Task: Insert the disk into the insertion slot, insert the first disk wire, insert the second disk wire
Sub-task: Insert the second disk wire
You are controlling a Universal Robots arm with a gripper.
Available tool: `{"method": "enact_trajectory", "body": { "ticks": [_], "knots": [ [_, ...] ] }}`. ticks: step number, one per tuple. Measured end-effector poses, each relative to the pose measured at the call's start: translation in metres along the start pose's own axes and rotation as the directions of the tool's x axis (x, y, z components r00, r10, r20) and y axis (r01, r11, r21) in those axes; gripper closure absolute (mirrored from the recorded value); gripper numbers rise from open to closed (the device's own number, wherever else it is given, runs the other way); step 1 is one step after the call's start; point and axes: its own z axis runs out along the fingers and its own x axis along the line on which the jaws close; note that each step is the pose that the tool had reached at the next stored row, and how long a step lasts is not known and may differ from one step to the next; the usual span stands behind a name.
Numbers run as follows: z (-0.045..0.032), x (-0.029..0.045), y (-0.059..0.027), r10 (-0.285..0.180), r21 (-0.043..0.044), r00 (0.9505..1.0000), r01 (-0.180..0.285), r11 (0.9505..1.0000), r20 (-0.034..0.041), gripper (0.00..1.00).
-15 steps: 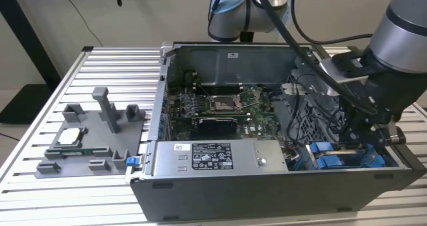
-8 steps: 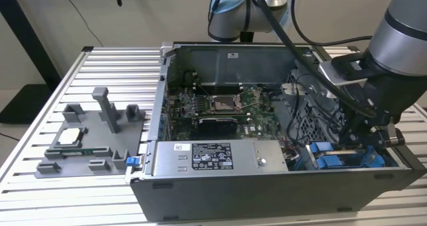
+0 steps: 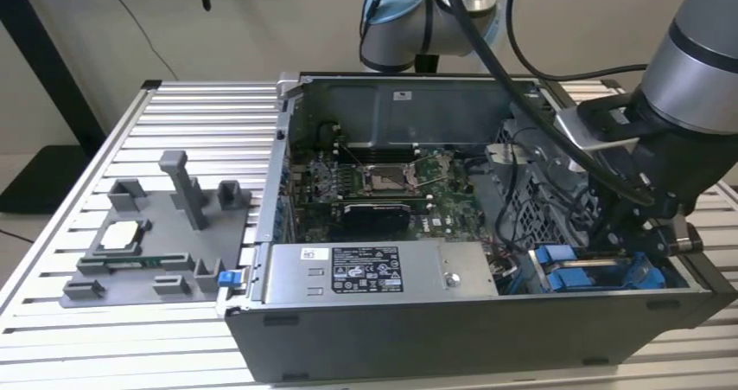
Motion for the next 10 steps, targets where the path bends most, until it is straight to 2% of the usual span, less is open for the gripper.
{"method": "enact_trajectory", "body": {
  "ticks": [10],
  "knots": [
    [0.0059, 0.0006, 0.0009, 0.014, 0.0014, 0.9999, -0.014, 0.9999, -0.0031, 1.0]
  ]
}}
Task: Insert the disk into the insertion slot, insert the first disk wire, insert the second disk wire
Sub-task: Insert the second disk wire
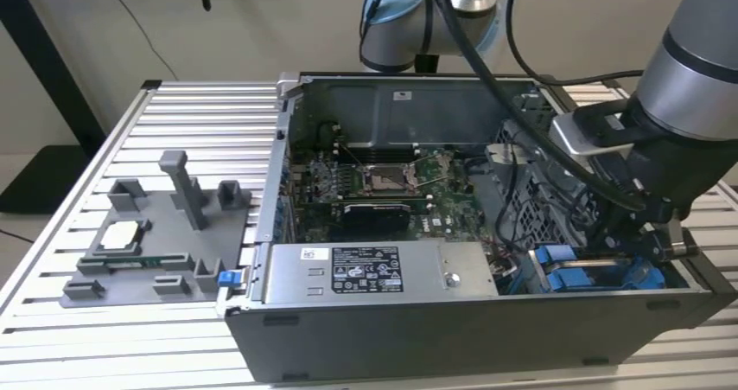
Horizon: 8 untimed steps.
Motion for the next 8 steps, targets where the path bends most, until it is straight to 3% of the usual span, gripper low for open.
{"method": "enact_trajectory", "body": {
  "ticks": [1, 2, 8],
  "knots": [
    [0.0001, 0.0, 0.0, 0.0, 0.0001, 1.0, 0.0, 1.0, 0.0001, 1.0],
    [0.0, 0.0, 0.0, 0.001, 0.0002, 1.0, -0.001, 1.0, 0.0012, 0.0],
    [-0.0142, -0.0014, -0.0023, 0.001, -0.0002, 1.0, -0.001, 1.0, 0.0006, 0.0]
  ]
}}
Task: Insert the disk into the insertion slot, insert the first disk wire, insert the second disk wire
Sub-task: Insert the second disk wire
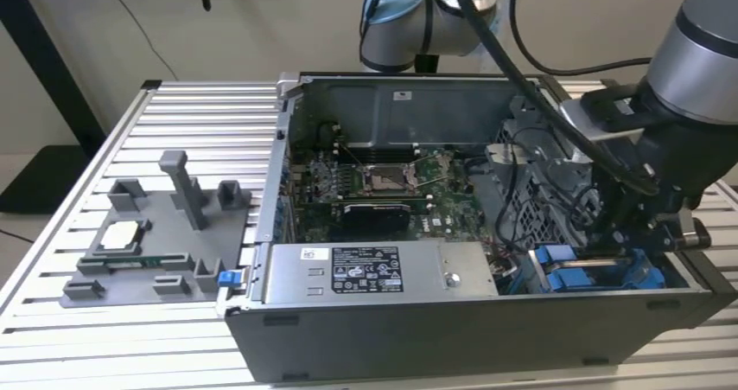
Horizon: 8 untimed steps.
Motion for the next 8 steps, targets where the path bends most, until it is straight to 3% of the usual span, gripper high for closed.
{"method": "enact_trajectory", "body": {
  "ticks": [8],
  "knots": [
    [-0.017, -0.0017, -0.0028, 0.0, 0.0, 1.0, 0.0, 1.0, 0.0, 0.0]
  ]
}}
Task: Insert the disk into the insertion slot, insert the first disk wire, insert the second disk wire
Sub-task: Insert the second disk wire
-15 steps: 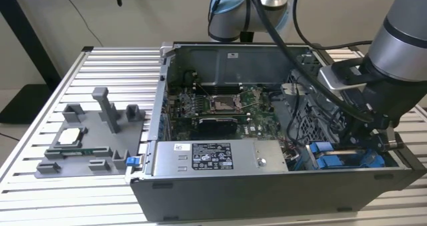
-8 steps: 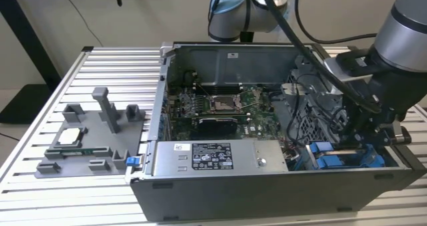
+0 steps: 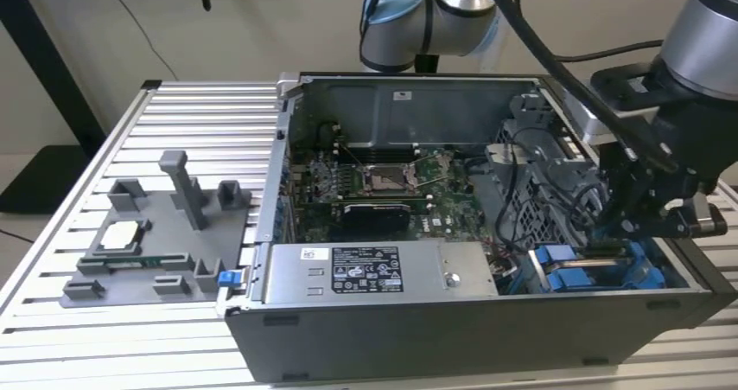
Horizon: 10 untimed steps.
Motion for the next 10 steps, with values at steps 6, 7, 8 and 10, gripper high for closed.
{"method": "enact_trajectory", "body": {
  "ticks": [6, 7, 8, 10],
  "knots": [
    [-0.016, -0.0016, -0.0026, 0.0, 0.0, 1.0, 0.0, 1.0, 0.0, 0.0],
    [-0.0183, -0.0019, -0.003, 0.0, 0.0, 1.0, 0.0, 1.0, 0.0001, 0.0],
    [-0.0206, -0.0021, -0.0033, 0.0, 0.0, 1.0, 0.0, 1.0, 0.0001, 0.0],
    [-0.0245, -0.0025, -0.004, 0.0, 0.0, 1.0, 0.0, 1.0, 0.0, 0.0]
  ]
}}
